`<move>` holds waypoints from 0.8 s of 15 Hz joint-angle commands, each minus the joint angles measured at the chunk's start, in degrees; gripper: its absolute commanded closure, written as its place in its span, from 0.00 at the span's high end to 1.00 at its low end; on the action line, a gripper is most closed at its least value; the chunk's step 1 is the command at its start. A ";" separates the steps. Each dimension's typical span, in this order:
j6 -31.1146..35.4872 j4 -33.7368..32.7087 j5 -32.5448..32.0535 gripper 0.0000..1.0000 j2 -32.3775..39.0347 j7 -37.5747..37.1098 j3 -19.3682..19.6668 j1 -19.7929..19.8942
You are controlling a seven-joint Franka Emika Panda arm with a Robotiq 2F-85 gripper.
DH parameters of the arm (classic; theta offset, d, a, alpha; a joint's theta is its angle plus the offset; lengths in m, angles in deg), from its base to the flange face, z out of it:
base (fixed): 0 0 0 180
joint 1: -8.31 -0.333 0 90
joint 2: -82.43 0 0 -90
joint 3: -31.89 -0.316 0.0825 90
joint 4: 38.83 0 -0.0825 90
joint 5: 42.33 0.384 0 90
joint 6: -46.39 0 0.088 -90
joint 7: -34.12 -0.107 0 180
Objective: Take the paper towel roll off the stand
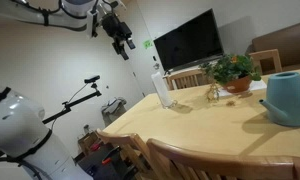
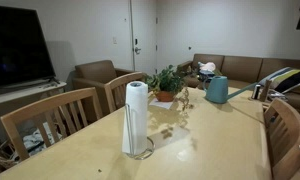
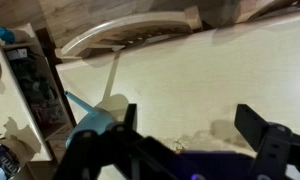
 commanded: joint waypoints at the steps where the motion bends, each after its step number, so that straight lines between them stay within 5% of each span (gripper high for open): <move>1: -0.16 -0.11 -0.27 1.00 0.06 -0.26 0.63 -0.78; 12: -1.06 -12.76 -5.42 1.00 4.68 1.21 -3.65 -4.56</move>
